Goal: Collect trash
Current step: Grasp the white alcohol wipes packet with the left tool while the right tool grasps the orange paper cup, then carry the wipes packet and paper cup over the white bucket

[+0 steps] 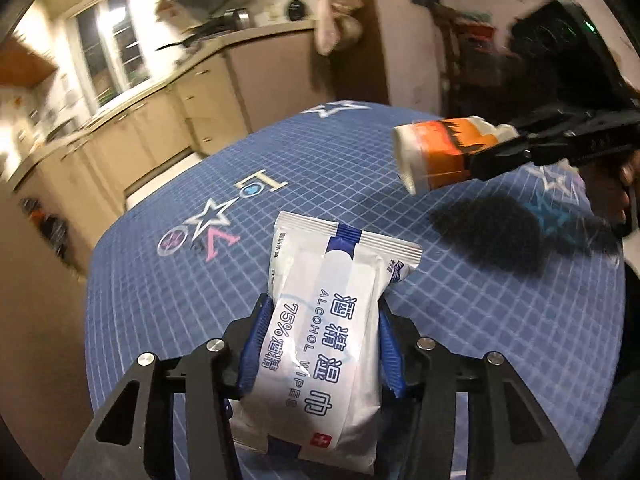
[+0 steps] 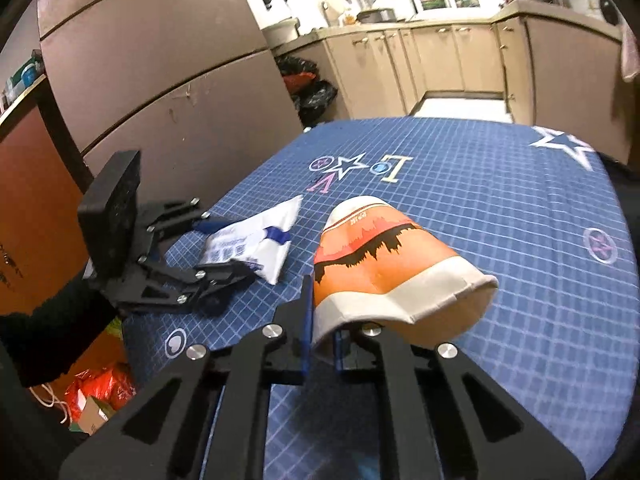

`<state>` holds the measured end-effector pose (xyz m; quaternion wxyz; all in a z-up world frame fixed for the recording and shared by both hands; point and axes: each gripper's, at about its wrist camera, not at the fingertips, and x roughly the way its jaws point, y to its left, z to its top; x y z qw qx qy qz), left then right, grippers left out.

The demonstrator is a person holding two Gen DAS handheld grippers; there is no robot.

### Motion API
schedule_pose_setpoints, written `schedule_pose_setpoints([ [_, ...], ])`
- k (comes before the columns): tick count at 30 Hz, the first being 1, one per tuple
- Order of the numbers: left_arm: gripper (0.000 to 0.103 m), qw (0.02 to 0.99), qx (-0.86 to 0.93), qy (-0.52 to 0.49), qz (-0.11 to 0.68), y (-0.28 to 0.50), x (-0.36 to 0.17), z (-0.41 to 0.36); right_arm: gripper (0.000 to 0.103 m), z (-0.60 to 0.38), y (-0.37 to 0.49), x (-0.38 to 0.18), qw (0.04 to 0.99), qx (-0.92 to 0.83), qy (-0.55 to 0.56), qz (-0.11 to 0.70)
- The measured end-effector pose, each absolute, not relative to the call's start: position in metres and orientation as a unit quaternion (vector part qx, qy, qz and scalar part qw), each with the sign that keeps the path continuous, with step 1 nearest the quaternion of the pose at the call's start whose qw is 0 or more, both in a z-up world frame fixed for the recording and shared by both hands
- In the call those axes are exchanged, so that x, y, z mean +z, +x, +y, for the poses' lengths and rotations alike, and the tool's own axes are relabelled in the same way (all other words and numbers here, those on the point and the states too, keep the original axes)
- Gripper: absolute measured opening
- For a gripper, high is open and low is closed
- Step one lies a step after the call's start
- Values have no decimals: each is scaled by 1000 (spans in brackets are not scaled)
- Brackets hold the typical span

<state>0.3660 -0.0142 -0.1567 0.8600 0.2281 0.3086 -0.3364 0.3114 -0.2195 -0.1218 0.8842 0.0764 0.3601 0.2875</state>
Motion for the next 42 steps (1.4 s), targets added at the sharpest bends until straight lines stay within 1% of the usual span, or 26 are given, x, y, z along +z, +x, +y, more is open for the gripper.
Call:
schedule_pose_setpoints([
  [4,51,887,-285,181,317,330,-147,-12,7,-227,276,-112,901,257,68,342],
  [7,51,896,-249,164,328,307,-143,-23,7,-231,250,-111,911,228,61,339],
  [12,51,907,-223,132,332,276,-127,-56,7,-243,214,-114,921,178,43,343],
  [17,51,912,-216,123,327,259,-114,-96,7,-268,174,-108,934,119,10,338],
  [22,51,910,-237,148,307,240,-100,-152,7,-299,135,-94,945,58,-10,322],
  [30,51,895,-309,175,271,201,-76,-249,7,-367,75,-71,956,-40,-9,290],
  [42,51,863,-393,210,236,147,-60,-382,7,-442,12,-55,949,-159,-38,270],
])
